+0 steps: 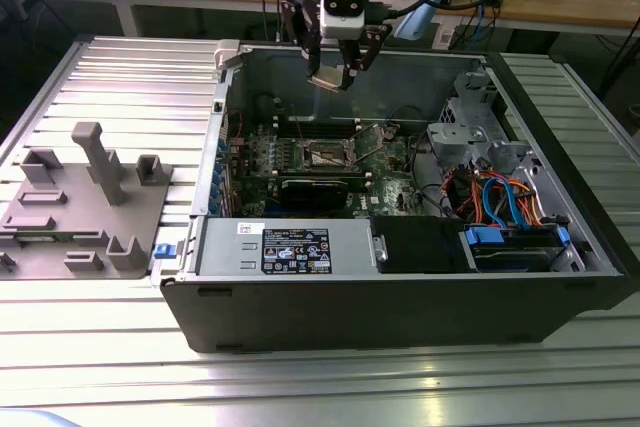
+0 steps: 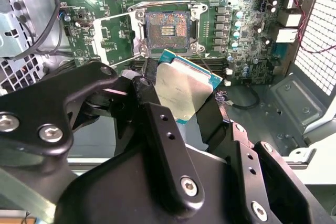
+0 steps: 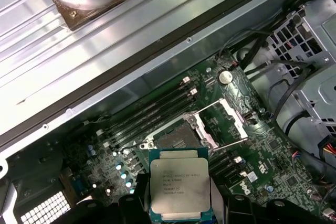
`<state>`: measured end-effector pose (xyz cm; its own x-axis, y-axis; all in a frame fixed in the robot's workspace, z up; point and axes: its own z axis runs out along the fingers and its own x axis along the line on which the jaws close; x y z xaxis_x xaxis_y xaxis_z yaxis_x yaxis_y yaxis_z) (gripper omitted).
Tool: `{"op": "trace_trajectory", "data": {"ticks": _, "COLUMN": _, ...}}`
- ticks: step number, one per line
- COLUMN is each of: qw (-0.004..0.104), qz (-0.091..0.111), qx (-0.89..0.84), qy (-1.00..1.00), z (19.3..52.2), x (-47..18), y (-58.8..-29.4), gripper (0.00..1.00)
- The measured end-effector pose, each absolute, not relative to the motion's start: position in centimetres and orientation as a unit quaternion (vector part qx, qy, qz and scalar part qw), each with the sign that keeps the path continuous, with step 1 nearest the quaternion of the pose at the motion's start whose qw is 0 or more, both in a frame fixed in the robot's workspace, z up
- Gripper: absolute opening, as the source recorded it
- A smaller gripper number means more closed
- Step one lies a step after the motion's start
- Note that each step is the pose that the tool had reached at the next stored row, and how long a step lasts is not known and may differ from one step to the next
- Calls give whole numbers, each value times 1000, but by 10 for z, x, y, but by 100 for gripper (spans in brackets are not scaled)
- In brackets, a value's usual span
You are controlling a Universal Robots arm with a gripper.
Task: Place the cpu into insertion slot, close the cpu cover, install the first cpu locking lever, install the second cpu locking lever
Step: 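Place the cpu into insertion slot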
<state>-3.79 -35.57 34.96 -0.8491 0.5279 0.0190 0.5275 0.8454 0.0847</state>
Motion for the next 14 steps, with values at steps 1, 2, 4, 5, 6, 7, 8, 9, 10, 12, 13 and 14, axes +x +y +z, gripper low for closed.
{"op": "trace_trajectory", "data": {"ticks": 1, "qw": 3, "qz": 43, "qx": 276, "qy": 960, "z": 350, "x": -38, "y": -356, "gripper": 55}}
{"op": "trace_trajectory", "data": {"ticks": 2, "qw": 3, "qz": 43, "qx": 277, "qy": 960, "z": 350, "x": -38, "y": -356, "gripper": 55}}
{"op": "trace_trajectory", "data": {"ticks": 4, "qw": 3, "qz": 43, "qx": 279, "qy": 959, "z": 350, "x": -38, "y": -356, "gripper": 55}}
{"op": "trace_trajectory", "data": {"ticks": 5, "qw": 3, "qz": 43, "qx": 280, "qy": 959, "z": 350, "x": -38, "y": -356, "gripper": 55}}
{"op": "trace_trajectory", "data": {"ticks": 6, "qw": 3, "qz": 43, "qx": 282, "qy": 959, "z": 350, "x": -38, "y": -356, "gripper": 55}}
{"op": "trace_trajectory", "data": {"ticks": 7, "qw": 3, "qz": 43, "qx": 283, "qy": 958, "z": 350, "x": -38, "y": -356, "gripper": 55}}
{"op": "trace_trajectory", "data": {"ticks": 8, "qw": 3, "qz": 43, "qx": 285, "qy": 958, "z": 350, "x": -38, "y": -356, "gripper": 55}}
{"op": "trace_trajectory", "data": {"ticks": 9, "qw": 3, "qz": 43, "qx": 286, "qy": 957, "z": 350, "x": -38, "y": -356, "gripper": 55}}
{"op": "trace_trajectory", "data": {"ticks": 10, "qw": 3, "qz": 43, "qx": 288, "qy": 957, "z": 350, "x": -38, "y": -356, "gripper": 55}}
{"op": "trace_trajectory", "data": {"ticks": 12, "qw": 3, "qz": 43, "qx": 290, "qy": 956, "z": 350, "x": -38, "y": -356, "gripper": 55}}
{"op": "trace_trajectory", "data": {"ticks": 13, "qw": 3, "qz": 43, "qx": 291, "qy": 956, "z": 350, "x": -38, "y": -356, "gripper": 55}}
{"op": "trace_trajectory", "data": {"ticks": 14, "qw": 3, "qz": 43, "qx": 292, "qy": 955, "z": 350, "x": -38, "y": -356, "gripper": 55}}
